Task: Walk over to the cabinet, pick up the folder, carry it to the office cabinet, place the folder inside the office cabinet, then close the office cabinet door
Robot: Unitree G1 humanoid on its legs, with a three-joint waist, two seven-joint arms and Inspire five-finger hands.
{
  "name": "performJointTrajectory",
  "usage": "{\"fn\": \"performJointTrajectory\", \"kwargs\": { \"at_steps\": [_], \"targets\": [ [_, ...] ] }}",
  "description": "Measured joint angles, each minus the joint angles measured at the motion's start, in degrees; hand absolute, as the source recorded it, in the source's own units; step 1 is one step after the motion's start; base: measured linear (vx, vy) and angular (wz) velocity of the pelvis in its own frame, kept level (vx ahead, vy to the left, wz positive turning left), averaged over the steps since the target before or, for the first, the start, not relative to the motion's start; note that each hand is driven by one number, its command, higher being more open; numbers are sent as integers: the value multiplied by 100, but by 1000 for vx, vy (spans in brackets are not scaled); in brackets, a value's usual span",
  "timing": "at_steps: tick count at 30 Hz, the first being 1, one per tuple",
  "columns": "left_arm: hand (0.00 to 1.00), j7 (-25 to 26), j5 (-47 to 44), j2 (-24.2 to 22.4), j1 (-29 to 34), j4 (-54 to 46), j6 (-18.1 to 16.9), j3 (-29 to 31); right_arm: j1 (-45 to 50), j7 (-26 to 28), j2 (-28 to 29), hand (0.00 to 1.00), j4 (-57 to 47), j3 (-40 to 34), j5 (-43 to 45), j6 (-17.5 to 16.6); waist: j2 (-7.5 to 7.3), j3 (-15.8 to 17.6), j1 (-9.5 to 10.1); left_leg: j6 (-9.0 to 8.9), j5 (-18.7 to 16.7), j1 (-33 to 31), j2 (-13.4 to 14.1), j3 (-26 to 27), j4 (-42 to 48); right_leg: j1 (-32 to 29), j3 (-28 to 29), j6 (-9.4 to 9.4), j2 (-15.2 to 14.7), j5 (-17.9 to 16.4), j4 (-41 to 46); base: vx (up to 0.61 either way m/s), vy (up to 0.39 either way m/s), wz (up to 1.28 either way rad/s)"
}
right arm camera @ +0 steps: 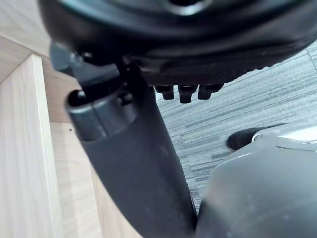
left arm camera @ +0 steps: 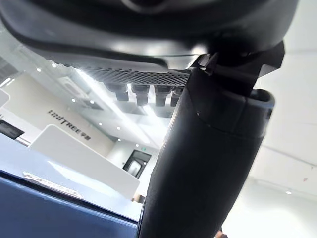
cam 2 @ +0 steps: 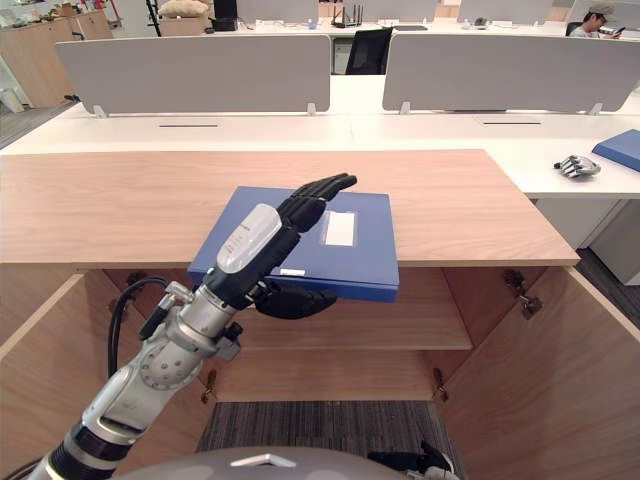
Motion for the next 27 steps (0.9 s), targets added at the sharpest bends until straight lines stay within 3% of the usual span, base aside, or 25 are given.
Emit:
{"fn": "performJointTrajectory", "kwargs": {
  "at_steps": [18, 27],
  "targets": [
    [100, -36, 361, 50, 358, 1, 3, -188, 9, 5, -26, 100, 4, 95, -1, -1, 11, -7, -7, 0, 0, 0, 0, 0, -5, 1, 2, 0, 0, 0, -8, 0, 0, 0],
    [100, 151, 1144, -178, 752, 83, 71, -112, 34, 0, -27, 100, 6, 95, 1, -3, 12, -7, -3, 0, 0, -6, 0, -8, -11, 3, -4, 1, 0, 0, -10, 0, 0, 0]
  ]
}}
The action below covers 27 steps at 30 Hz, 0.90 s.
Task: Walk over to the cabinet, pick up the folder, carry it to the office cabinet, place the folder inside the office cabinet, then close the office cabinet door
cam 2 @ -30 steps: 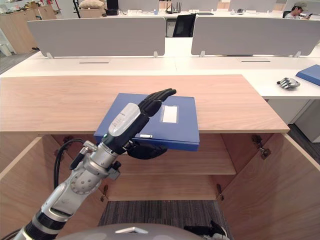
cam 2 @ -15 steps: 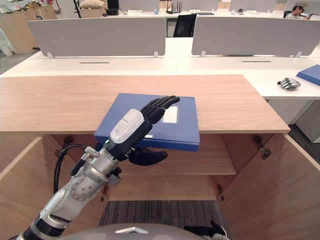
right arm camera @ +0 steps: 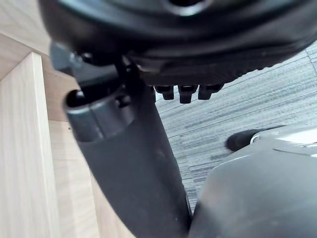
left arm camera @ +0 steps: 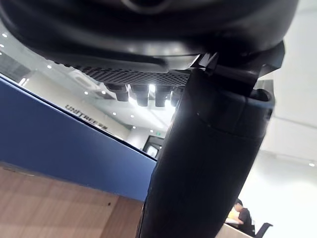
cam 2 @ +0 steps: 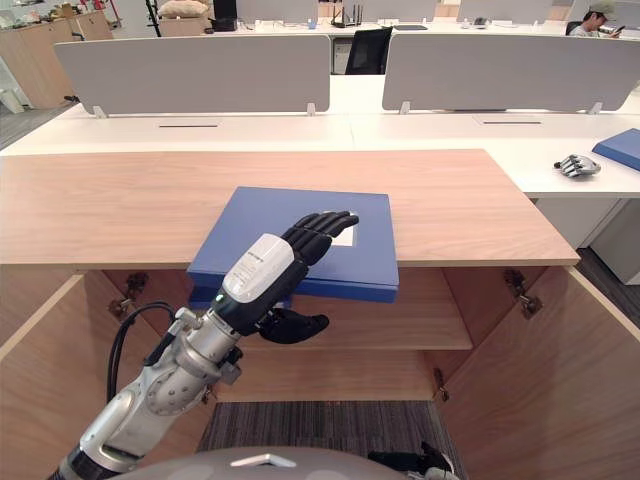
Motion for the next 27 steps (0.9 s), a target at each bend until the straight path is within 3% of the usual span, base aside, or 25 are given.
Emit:
{"fn": "performJointTrajectory", "kwargs": {
  "at_steps": [16, 27],
  "targets": [
    [100, 436, 521, -781, 398, 205, 254, 368, 118, -30, -12, 100, -1, 96, 6, -6, 15, -11, 7, 10, 9, -62, -3, -77, -28, 9, -78, 4, -5, -4, -12, 0, 0, 2],
    [100, 469, 813, -768, 439, 346, 361, 424, 142, -29, -35, 100, -10, 98, 6, -5, 26, -34, -4, 27, 174, 108, -19, -122, -317, 31, -157, 2, 11, -5, -19, -7, -8, 1]
  ]
}}
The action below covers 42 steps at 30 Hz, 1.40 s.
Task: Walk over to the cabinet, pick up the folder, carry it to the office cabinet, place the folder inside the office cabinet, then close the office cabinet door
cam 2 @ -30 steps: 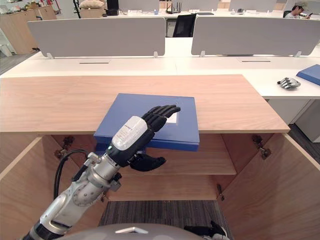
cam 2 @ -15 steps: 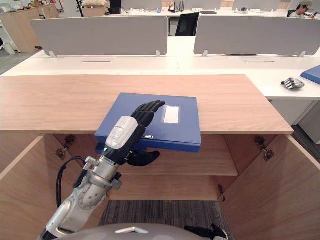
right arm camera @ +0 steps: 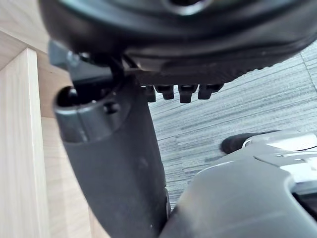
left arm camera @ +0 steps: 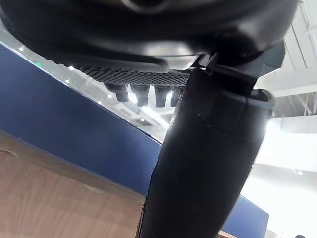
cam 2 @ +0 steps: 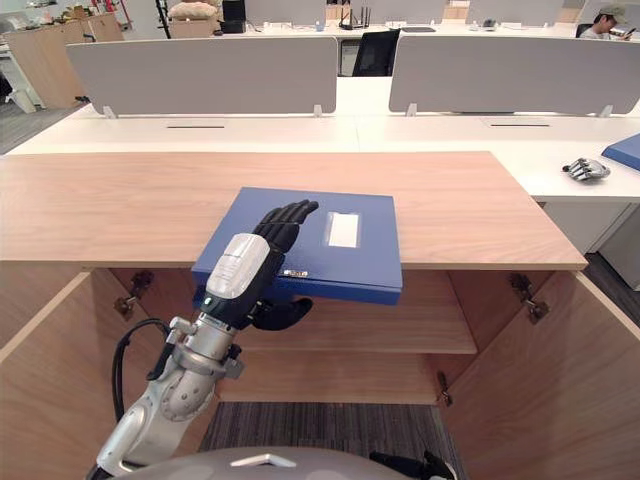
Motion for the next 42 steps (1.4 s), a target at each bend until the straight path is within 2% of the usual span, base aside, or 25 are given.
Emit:
{"fn": "performJointTrajectory", "kwargs": {
  "at_steps": [4, 5, 11, 18, 22, 26, 31, 42],
  "targets": [
    [100, 0, 176, 165, 24, 124, 17, 13, 0, 1, -2, 100, -11, 2, -1, 1, 4, 16, -18, -9, 12, 1, 0, -35, 0, 32, -68, -1, -3, 0, -29, -22, -29, 5],
    [0, 0, 176, 173, 24, 129, 17, 15, 0, 1, -3, 100, -11, 2, -1, 1, 6, 18, -19, -10, 13, 2, -1, -41, -1, 38, -76, -1, -4, 0, -34, -24, -32, 5],
    [0, 12, 376, 235, 27, 163, 5, 69, -1, 12, -37, 100, -27, 1, -2, 5, 44, 55, -30, -15, 16, -1, 1, -55, -5, 72, -103, -1, -1, 0, -99, -11, -18, 1],
    [0, 365, 378, 210, -88, 87, -81, 425, -30, 28, -29, 100, -38, 0, -2, 6, 41, 81, -103, -19, 17, -1, 8, -63, 0, 108, -99, 0, 4, 4, -141, -5, -10, 0],
    [0, 388, 176, -86, -68, -141, 38, 536, -26, 25, -23, 100, -28, -3, -2, 6, 30, 87, -104, -20, 18, -37, 10, -50, 1, 67, -77, 2, 6, 7, -131, 0, 0, 0],
    [0, 387, 29, -175, -39, -194, 85, 572, -27, 12, 24, 100, -16, -5, -2, 5, -1, 107, -101, -20, 17, -85, 14, -48, 1, 47, -66, 2, 11, 7, -127, -17, -12, 0],
    [0, 396, -581, -420, -39, -283, 92, 742, -29, -14, 45, 100, -10, -9, -1, 4, -11, 114, -84, -20, 15, -97, 13, -47, 2, 49, -59, 1, 11, 7, -119, 0, 0, 0],
    [0, 726, -2643, -1260, 10, -505, 137, 1345, 3, -106, 80, 100, -31, -5, 46, 1, -35, 129, 13, -23, 10, -119, 32, -73, 3, 47, -72, -3, 32, 4, -115, 0, 0, 0]
  ]
}}
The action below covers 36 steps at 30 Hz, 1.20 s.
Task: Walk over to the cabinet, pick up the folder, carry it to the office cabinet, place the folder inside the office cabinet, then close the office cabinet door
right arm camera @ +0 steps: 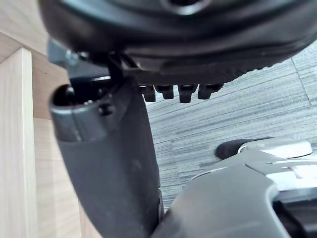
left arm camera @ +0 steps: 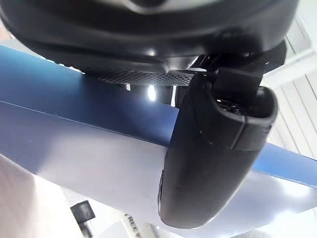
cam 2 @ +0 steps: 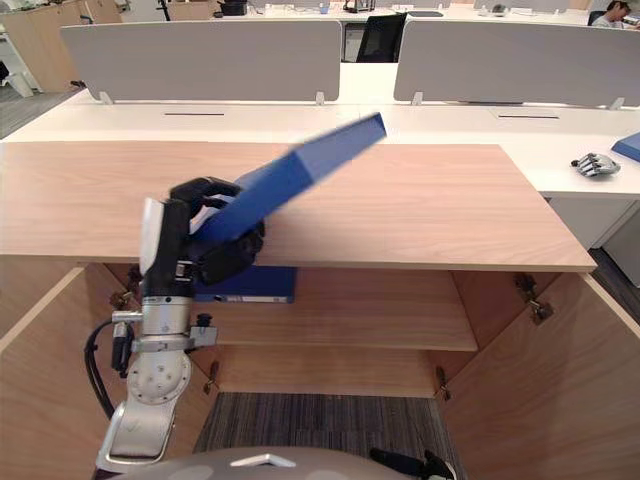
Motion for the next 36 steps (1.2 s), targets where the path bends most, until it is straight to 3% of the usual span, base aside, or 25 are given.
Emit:
{"fn": "performJointTrajectory", "kwargs": {
  "at_steps": [9, 17, 28, 36],
  "targets": [
    [0, 472, -1601, -433, 32, -364, 0, 256, 221, -175, 131, 100, -695, 9, 188, -30, -31, 9, 5, 0, 0, -32, 14, 9, 0, -49, 6, -1, 10, -1, 34, -3, -3, -1],
    [0, 309, -3009, -490, -21, -938, -177, 127, 435, -308, 556, 100, -2280, 199, 246, -166, -28, 0, -27, -1, 0, -62, 22, 132, 1, -190, 137, 2, 18, 1, 125, -20, -10, -7],
    [0, -222, -4343, -451, -171, -1086, -306, -790, 966, -488, 898, 100, -4861, 242, 404, -262, -21, -7, -157, -10, -166, -93, 32, 501, 176, -401, 508, 39, 26, 24, 195, -23, -9, -17],
    [0, -790, -4910, -435, -158, -759, -127, -1561, 1416, -500, 1040, 100, -6737, 284, 411, -482, -11, -3, -313, -31, -334, -92, 82, 872, 343, -541, 858, 122, 37, 95, 204, 7, -12, -25]
  ]
}}
